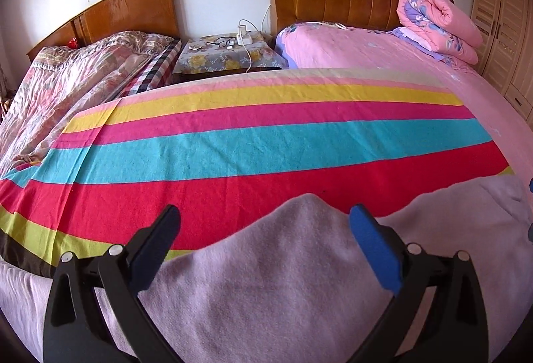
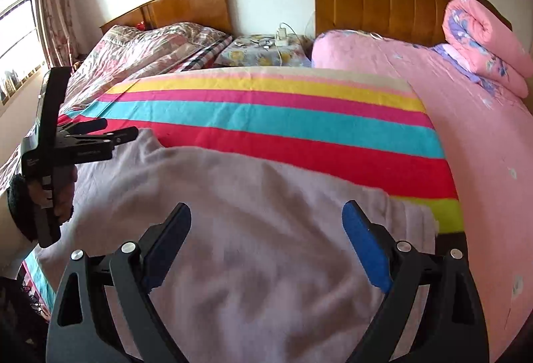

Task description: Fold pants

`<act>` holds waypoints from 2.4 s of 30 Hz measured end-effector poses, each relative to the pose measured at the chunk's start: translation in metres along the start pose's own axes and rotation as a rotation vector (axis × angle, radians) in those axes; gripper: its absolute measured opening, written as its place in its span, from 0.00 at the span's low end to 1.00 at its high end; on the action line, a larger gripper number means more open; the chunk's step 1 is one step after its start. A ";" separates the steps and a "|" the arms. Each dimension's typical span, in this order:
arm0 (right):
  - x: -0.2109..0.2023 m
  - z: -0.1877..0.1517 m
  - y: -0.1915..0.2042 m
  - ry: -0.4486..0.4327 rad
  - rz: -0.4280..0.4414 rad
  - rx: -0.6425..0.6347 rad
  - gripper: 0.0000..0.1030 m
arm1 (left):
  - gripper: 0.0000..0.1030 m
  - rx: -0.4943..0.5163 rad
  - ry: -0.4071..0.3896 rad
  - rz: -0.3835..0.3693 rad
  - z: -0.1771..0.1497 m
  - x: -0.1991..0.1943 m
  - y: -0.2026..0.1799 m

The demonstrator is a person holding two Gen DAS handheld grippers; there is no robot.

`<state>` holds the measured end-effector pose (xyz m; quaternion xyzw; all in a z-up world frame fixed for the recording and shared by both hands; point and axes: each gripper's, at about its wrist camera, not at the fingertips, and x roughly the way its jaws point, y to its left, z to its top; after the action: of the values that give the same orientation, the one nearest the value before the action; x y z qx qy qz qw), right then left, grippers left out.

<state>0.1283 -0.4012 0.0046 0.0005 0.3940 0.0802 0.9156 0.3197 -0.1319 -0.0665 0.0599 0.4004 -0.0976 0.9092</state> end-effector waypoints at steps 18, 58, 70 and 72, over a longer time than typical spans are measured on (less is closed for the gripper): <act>0.044 -0.011 -0.069 -0.033 0.108 0.334 0.85 | 0.99 -0.128 0.096 -0.040 0.002 0.038 0.028; -0.046 -0.144 0.065 0.024 -0.097 0.078 0.90 | 0.98 0.091 0.049 -0.146 -0.177 -0.120 0.015; -0.055 -0.114 0.156 -0.013 -0.074 -0.071 0.90 | 0.98 0.006 -0.045 -0.073 -0.210 -0.176 0.067; -0.049 -0.107 0.183 -0.021 -0.030 -0.128 0.90 | 0.99 -0.010 -0.053 -0.044 -0.216 -0.183 0.079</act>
<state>-0.0088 -0.2346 -0.0227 -0.0631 0.3782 0.0915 0.9190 0.0620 0.0095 -0.0734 0.0440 0.3781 -0.1170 0.9173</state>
